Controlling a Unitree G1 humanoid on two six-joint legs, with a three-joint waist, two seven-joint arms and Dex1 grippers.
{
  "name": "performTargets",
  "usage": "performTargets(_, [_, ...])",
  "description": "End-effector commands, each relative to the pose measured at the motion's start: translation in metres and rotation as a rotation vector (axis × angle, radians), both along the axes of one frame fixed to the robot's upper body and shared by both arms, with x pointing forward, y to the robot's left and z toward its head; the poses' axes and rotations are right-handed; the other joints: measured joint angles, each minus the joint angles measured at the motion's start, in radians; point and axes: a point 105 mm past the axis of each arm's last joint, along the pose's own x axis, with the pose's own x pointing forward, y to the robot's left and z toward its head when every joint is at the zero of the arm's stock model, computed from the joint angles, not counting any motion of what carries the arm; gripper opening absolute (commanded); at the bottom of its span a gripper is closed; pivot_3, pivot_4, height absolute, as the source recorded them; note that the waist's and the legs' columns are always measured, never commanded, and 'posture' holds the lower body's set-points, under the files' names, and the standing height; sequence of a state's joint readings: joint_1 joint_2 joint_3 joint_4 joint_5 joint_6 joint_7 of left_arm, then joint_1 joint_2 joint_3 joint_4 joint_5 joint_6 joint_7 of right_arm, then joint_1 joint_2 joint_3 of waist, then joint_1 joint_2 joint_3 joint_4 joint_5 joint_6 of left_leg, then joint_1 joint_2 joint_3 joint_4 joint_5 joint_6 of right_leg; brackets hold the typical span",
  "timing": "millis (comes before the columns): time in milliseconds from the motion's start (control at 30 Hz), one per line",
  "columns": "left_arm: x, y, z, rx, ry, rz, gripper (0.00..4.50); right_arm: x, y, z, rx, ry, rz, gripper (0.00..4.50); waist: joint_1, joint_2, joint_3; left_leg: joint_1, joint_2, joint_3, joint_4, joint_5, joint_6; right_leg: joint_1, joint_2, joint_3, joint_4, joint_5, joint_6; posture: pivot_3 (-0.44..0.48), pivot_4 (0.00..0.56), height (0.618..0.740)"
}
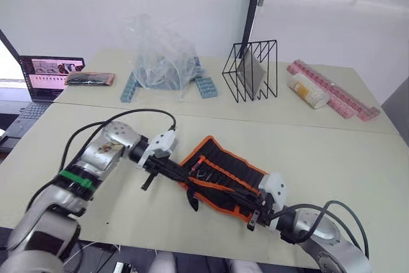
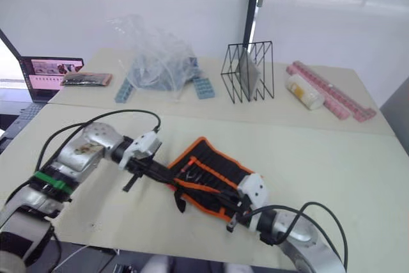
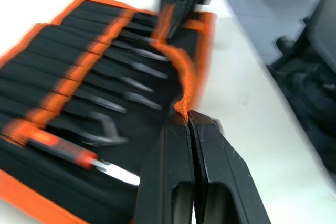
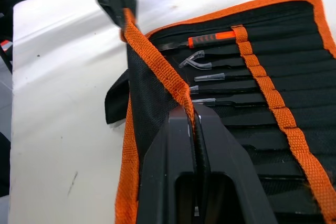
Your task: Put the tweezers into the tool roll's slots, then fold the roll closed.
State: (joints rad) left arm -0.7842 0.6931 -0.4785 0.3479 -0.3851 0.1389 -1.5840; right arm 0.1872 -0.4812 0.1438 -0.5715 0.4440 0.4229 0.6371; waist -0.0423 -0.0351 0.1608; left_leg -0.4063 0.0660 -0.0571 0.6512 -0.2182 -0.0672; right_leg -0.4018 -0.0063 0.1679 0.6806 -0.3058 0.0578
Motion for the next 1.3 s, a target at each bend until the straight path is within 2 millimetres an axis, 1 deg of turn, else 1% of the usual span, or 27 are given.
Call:
performTargets(33, [0.012,-0.002,0.004,0.021,-0.063,-0.002,0.01,-0.003,0.000,0.011,0.003,-0.049,-0.009,0.00,-0.002,0.000,0.000,0.000,0.000,0.000,0.000,0.000,0.000,0.000,0.000,0.000,0.000,0.000,0.000,0.000,0.150,0.720])
performTargets(133, [0.015,-0.001,-0.006,0.063,-0.066,-0.012,0.01,-0.003,-0.004,0.008,-0.013,-0.036,-0.042,0.00,-0.009,0.000,0.000,0.000,0.000,0.000,0.000,0.000,0.000,0.000,0.000,0.000,0.000,0.001,-0.001,0.000,0.150,0.720])
performTargets(300, [0.017,-0.001,-0.017,0.094,-0.074,-0.014,0.01,-0.004,-0.010,0.001,-0.049,-0.018,-0.083,0.00,-0.003,0.000,0.000,-0.001,0.000,0.000,0.000,0.000,0.000,0.000,0.000,0.000,0.000,0.000,-0.001,0.000,0.150,0.720])
performTargets(433, [0.018,-0.004,-0.011,0.043,-0.059,0.005,0.01,-0.004,-0.008,0.001,-0.045,-0.019,-0.087,0.00,-0.002,0.000,0.000,-0.001,0.000,0.000,0.000,0.000,0.000,0.000,0.000,0.000,0.000,0.000,-0.001,0.000,0.150,0.720])
performTargets(567, [0.013,0.004,-0.005,0.023,-0.060,0.021,0.01,0.004,-0.011,0.002,-0.102,-0.083,-0.105,0.00,-0.007,0.000,0.000,0.000,0.000,0.000,0.000,0.000,0.000,0.000,0.000,0.000,0.000,0.000,-0.001,0.000,0.150,0.720])
performTargets(700, [-0.004,0.011,0.001,-0.017,-0.021,0.035,0.01,0.011,-0.014,0.003,-0.140,-0.147,-0.098,0.00,-0.009,0.000,0.000,0.000,0.001,0.000,0.000,0.000,0.000,0.000,0.000,0.000,0.001,0.000,0.000,0.000,0.150,0.720])
performTargets(867, [-0.031,0.014,0.000,-0.047,0.038,0.066,0.01,0.023,-0.015,0.004,-0.182,-0.206,-0.080,0.00,-0.007,0.001,0.000,0.000,0.001,0.000,0.000,0.000,0.000,0.000,0.000,0.000,0.000,0.000,0.000,0.000,0.150,0.720])
performTargets(1000, [-0.050,0.007,0.000,-0.079,0.075,0.083,0.01,0.028,-0.010,0.005,-0.188,-0.235,-0.023,0.00,-0.002,0.001,0.000,0.000,0.001,0.000,0.000,0.000,0.000,0.000,0.000,0.000,0.000,0.000,0.000,0.000,0.150,0.720])
performTargets(1133, [-0.063,-0.001,0.002,-0.106,0.102,0.096,0.01,0.032,-0.007,0.007,-0.202,-0.274,0.033,0.00,-0.003,0.001,0.000,0.000,0.001,0.000,0.000,0.000,0.000,0.000,0.000,0.000,0.000,0.000,0.000,0.000,0.150,0.720])
performTargets(1300, [-0.080,-0.003,-0.002,-0.103,0.144,0.111,0.01,0.036,0.001,0.006,-0.229,-0.322,0.099,0.00,-0.010,0.001,0.000,0.001,0.001,0.000,0.000,0.000,0.000,0.000,0.000,0.000,0.000,0.000,0.000,0.000,0.150,0.720])
